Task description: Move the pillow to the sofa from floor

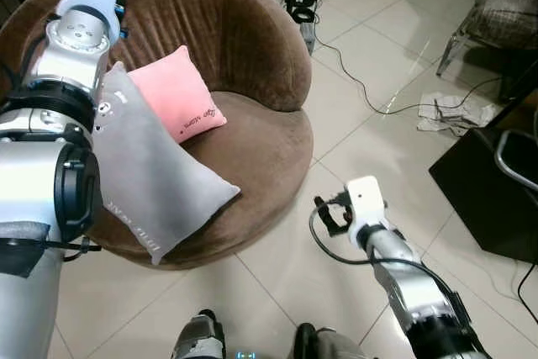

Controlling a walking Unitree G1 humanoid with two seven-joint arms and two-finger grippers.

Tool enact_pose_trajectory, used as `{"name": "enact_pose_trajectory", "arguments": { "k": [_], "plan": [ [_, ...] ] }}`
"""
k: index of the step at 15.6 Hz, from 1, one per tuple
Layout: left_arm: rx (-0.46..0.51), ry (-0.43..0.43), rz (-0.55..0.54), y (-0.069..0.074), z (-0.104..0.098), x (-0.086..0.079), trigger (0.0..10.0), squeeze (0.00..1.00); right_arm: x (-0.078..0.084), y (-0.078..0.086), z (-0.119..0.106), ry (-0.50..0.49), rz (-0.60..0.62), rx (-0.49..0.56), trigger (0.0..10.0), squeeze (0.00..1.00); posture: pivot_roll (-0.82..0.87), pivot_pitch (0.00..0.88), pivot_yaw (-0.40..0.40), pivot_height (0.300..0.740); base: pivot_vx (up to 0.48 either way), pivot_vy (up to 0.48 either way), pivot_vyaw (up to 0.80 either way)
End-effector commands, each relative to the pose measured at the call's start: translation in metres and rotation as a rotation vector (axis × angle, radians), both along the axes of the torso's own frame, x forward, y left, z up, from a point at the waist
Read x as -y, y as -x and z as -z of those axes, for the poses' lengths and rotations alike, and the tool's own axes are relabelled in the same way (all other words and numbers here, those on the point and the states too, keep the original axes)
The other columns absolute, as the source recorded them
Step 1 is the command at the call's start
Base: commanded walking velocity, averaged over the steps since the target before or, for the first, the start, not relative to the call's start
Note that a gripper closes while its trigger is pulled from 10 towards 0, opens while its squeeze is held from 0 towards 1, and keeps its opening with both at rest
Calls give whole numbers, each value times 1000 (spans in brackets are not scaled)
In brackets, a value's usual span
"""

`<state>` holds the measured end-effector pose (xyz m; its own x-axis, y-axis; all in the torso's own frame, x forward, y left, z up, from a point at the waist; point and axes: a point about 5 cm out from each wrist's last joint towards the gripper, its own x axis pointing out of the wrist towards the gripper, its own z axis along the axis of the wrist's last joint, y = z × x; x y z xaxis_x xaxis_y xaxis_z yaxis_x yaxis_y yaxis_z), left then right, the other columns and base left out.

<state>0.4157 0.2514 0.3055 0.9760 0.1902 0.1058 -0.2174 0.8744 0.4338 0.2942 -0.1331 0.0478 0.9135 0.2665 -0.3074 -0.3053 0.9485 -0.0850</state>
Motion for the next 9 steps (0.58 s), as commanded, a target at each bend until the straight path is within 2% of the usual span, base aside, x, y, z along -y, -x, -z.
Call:
{"name": "enact_pose_trajectory", "arguments": {
  "k": [1,3,4,5,6,7,8,9],
  "plan": [
    [-10,98,21,2,12,-5,10000,0,-1,0,4,9,-16,-23,10000,0,-10,133,-82,740,0,0,0],
    [2,236,44,5,25,-12,10000,0,-4,-7,-1,3,-20,-9,10000,0,22,128,-90,740,0,0,0],
    [6,299,117,9,43,-14,10000,0,-5,-17,-10,-14,-18,18,10000,0,47,128,-98,740,0,0,0],
    [-2,319,147,10,51,-14,10000,0,-4,-20,-12,-20,-14,23,10000,0,63,130,-103,740,0,0,0],
    [-26,377,218,14,72,-12,10000,0,-2,-23,-13,-21,-10,22,10000,0,87,124,-106,740,0,0,0],
    [-63,388,260,21,98,-10,10000,0,-1,-24,-10,-9,-15,13,10000,0,100,125,-105,740,0,0,0],
    [-156,329,363,39,140,-4,10000,0,4,-21,-6,1,-23,-4,10000,0,109,134,-115,740,0,0,0],
    [-214,424,378,61,179,-4,10000,0,8,-16,0,9,-36,-30,10000,0,124,134,-129,740,0,0,0]
  ]
}}
